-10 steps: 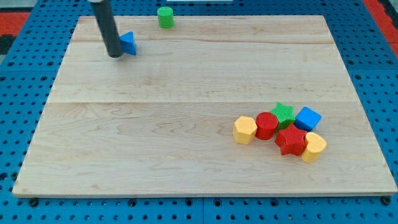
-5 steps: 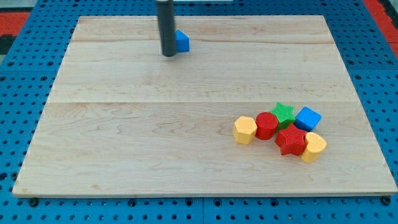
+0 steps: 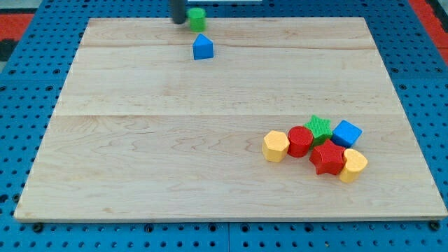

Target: Place the blue triangle diagonally to the bottom left of the green circle

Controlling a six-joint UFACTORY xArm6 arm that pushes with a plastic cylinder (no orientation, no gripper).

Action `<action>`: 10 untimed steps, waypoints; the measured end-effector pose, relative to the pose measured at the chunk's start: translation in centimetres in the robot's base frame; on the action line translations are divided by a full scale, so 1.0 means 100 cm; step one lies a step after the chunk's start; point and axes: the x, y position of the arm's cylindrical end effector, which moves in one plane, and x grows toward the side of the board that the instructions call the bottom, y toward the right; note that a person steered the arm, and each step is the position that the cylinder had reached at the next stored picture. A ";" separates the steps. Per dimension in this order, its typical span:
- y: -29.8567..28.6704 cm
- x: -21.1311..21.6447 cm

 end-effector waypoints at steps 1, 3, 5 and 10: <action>0.085 0.018; 0.056 0.128; -0.096 0.100; 0.278 0.087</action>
